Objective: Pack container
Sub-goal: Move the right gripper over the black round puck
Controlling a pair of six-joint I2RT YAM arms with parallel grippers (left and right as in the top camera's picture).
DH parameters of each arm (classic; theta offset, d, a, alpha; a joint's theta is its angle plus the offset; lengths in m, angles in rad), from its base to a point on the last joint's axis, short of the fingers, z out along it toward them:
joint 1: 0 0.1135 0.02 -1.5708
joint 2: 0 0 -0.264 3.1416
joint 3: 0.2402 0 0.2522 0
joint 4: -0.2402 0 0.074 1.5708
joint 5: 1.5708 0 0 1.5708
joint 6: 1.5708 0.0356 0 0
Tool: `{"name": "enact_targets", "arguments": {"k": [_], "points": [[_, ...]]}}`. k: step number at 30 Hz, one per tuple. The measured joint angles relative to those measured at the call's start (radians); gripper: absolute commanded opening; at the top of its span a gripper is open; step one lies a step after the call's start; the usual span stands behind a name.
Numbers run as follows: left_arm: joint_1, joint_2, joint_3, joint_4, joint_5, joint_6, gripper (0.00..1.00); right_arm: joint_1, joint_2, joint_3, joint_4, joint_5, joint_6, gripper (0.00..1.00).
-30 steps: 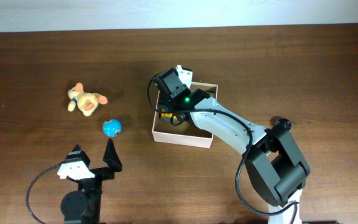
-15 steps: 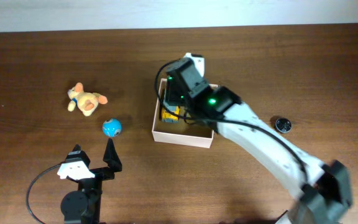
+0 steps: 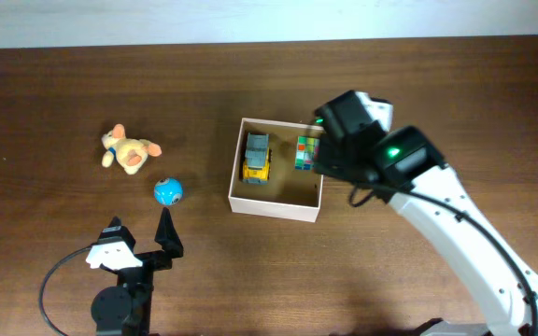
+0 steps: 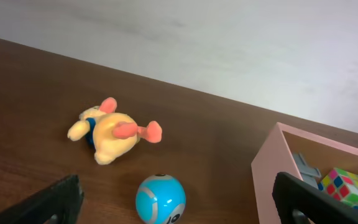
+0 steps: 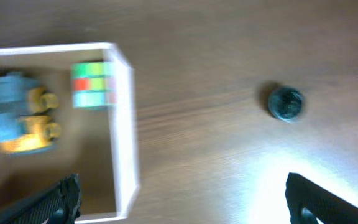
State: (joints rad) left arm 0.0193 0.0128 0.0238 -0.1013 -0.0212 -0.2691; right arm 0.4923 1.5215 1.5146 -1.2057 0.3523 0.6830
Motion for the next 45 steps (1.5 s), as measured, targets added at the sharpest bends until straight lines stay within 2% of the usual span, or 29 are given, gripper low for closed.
{"name": "enact_targets", "arguments": {"k": [5,10,16,23,28,33,40,45], "points": [[0.000,0.000,0.000,0.000,0.000,0.000,0.99,-0.103,0.000,0.000,-0.074,0.003,0.020,0.99],[0.000,0.000,0.000,0.000,0.000,0.000,0.99,-0.207,0.000,-0.017,-0.074,0.006,0.021,0.99],[0.000,0.000,0.000,0.000,0.000,0.000,0.99,-0.329,0.000,-0.182,0.093,0.010,-0.013,0.99],[0.000,0.000,0.000,0.000,0.000,0.000,0.99,-0.356,-0.001,-0.435,0.387,0.005,-0.109,0.99],[0.000,0.000,0.000,0.000,0.000,0.000,0.99,-0.358,-0.001,-0.569,0.537,-0.003,-0.137,0.99],[0.000,0.000,0.000,0.000,0.000,0.000,0.99,-0.397,-0.001,-0.638,0.595,-0.010,-0.136,0.99],[0.000,0.000,0.000,0.000,0.000,0.000,0.99,-0.527,-0.001,-0.652,0.602,0.023,-0.138,0.99],[0.000,0.000,0.000,0.000,0.000,0.000,0.99,-0.576,-0.001,-0.665,0.666,-0.061,-0.266,0.99]]}}
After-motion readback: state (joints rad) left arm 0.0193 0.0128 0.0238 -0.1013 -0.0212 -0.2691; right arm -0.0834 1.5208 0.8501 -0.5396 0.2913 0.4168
